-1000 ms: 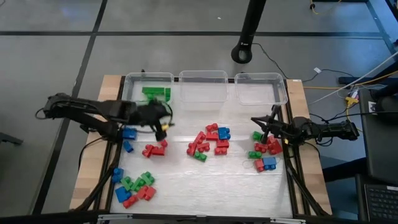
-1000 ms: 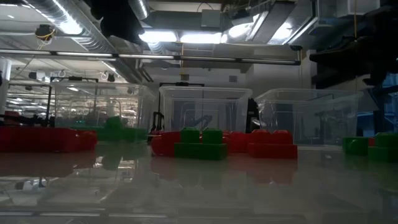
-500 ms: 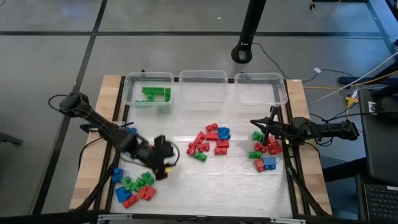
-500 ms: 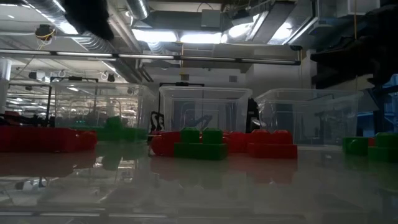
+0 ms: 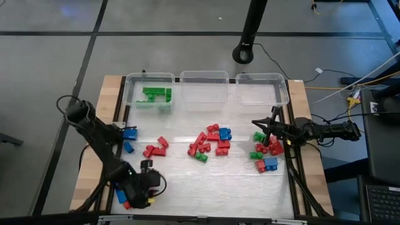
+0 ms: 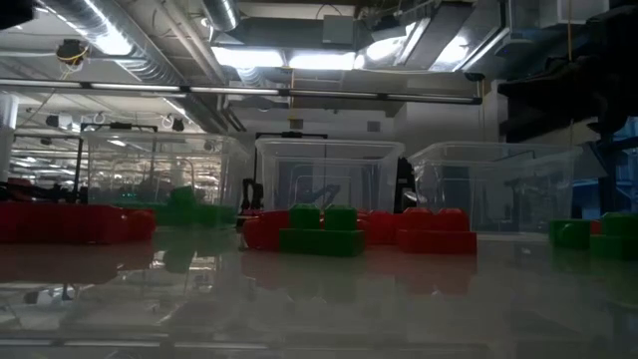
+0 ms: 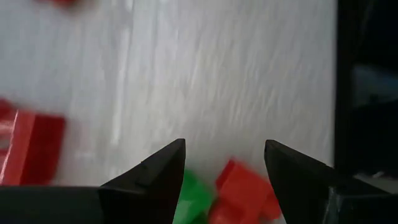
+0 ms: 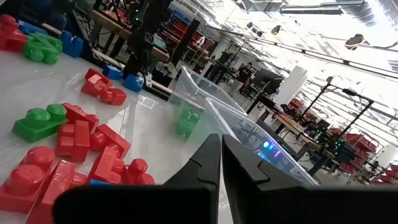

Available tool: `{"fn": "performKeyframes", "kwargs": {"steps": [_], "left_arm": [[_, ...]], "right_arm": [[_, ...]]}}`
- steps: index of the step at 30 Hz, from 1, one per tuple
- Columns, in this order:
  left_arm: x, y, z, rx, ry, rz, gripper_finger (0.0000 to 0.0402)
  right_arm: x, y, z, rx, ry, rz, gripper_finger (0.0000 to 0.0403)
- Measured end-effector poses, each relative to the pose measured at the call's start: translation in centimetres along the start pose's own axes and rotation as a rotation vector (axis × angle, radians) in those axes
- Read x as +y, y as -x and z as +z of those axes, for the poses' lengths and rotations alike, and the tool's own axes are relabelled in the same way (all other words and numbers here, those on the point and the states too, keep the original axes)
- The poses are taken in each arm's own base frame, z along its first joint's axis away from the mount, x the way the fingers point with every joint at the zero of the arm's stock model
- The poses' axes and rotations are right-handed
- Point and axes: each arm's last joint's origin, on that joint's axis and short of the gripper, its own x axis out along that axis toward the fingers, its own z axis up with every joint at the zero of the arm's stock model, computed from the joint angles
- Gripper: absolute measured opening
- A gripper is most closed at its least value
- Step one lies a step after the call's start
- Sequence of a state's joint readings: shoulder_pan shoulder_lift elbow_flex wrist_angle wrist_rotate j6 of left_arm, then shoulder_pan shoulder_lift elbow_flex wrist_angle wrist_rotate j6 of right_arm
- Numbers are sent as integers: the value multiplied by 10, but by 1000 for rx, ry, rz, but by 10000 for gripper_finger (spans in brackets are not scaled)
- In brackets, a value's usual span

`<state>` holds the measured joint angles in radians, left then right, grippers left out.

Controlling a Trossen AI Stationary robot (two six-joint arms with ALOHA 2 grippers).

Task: Sort blocks
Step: Put the green game piece into the left transparent bin

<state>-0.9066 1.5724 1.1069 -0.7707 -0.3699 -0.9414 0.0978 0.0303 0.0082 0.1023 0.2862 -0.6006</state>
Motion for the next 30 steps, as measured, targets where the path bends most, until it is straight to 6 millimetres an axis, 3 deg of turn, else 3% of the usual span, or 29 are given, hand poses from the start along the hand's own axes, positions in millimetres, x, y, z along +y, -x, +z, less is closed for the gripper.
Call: {"fn": "performKeyframes", "kwargs": {"steps": [6, 15, 19, 30], "left_arm": [[-9, -6, -22, 90, -33, 42, 210], [-12, -28, -48, 213, -231, 205, 210], [-12, -37, -51, 228, -286, 236, 210], [-10, -38, -49, 143, -321, 303, 210]], "right_arm": [[1, 0, -1, 8, -18, 5, 19], [2, 0, -3, 30, -18, 19, 19], [2, 0, -3, 31, -17, 20, 19], [2, 0, -3, 33, -17, 21, 19]]}}
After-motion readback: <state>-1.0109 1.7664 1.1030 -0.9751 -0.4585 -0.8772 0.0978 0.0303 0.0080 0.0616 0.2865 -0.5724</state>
